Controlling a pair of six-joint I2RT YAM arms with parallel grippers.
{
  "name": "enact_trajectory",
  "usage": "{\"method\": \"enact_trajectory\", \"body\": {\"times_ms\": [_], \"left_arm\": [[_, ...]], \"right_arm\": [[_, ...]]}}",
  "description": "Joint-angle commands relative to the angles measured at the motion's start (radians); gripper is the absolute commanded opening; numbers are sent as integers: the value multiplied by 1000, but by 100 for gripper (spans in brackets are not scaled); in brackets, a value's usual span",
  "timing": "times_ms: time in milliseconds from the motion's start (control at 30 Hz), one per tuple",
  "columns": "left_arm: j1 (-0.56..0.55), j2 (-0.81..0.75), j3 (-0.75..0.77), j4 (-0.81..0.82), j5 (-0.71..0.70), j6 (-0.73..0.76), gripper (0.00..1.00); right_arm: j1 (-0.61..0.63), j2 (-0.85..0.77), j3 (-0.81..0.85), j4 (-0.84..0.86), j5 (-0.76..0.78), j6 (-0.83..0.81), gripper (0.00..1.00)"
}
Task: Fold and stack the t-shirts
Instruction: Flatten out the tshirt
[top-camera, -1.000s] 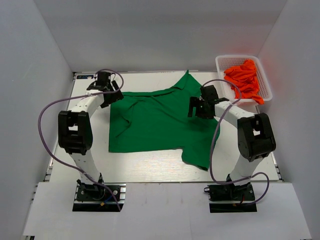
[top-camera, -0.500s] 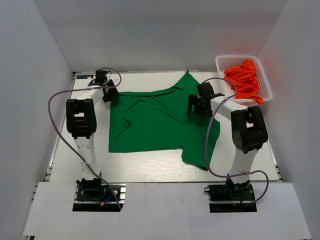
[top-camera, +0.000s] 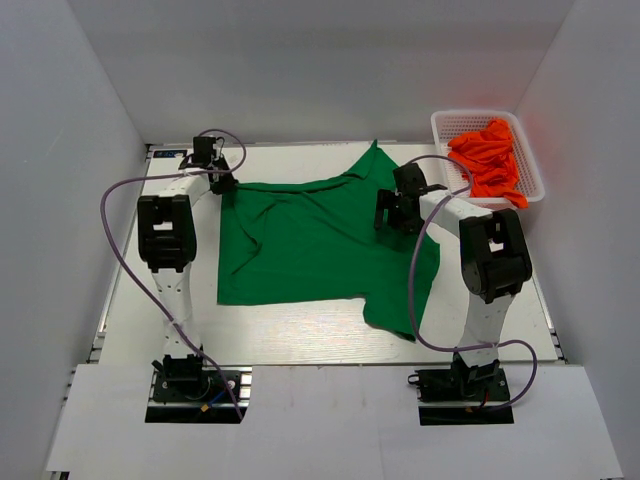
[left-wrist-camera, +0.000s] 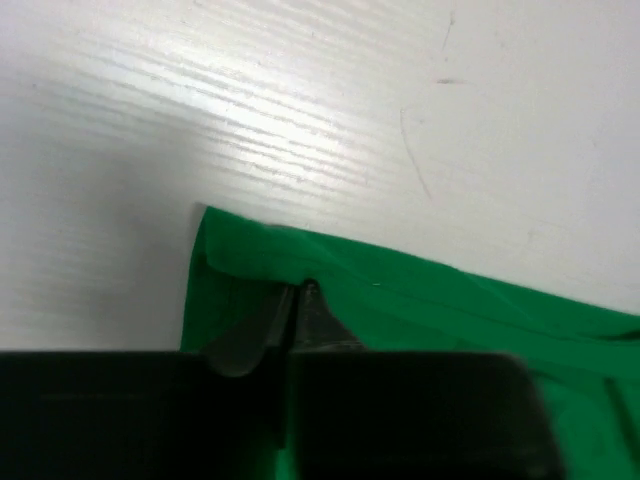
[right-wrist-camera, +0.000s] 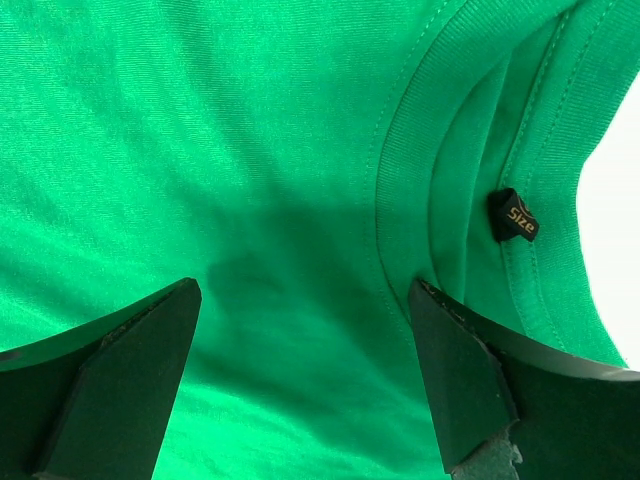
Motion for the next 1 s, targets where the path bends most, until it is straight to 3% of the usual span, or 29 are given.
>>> {"method": "enact_trajectory", "body": {"times_ms": [0,67,267,400,567,700,767,800,833,967], "left_arm": [[1,12,66,-11,25,13,9],[1,12,79,-11,40,13,0],[19,-22,109,-37,71,54,0],[69,29,223,-72,174,115,0],[125,151,382,-99,398,161,0],[136,233,441,-89,455,175,2],[136,244,452,-65,467,175,18],[136,256,452,-28,467,165,70],[136,256,471,-28,456,152,100],[136,276,534,-33,445,105,100]], "right_arm": [[-3,17,34,-22,21,9,90],[-3,19,32,-21,22,7,90],[-3,39,42,-33,36,13,90],[-6,53,40,-39,48,16,90],[-6,65,45,-49,59,2,90],[-8,82,51,-45,51,-2,90],[-9,88,55,-44,48,-5,90],[-6,85,55,-45,45,-5,90],[-8,85,55,-42,45,-7,90],[-6,71,54,-36,33,-7,90]]}}
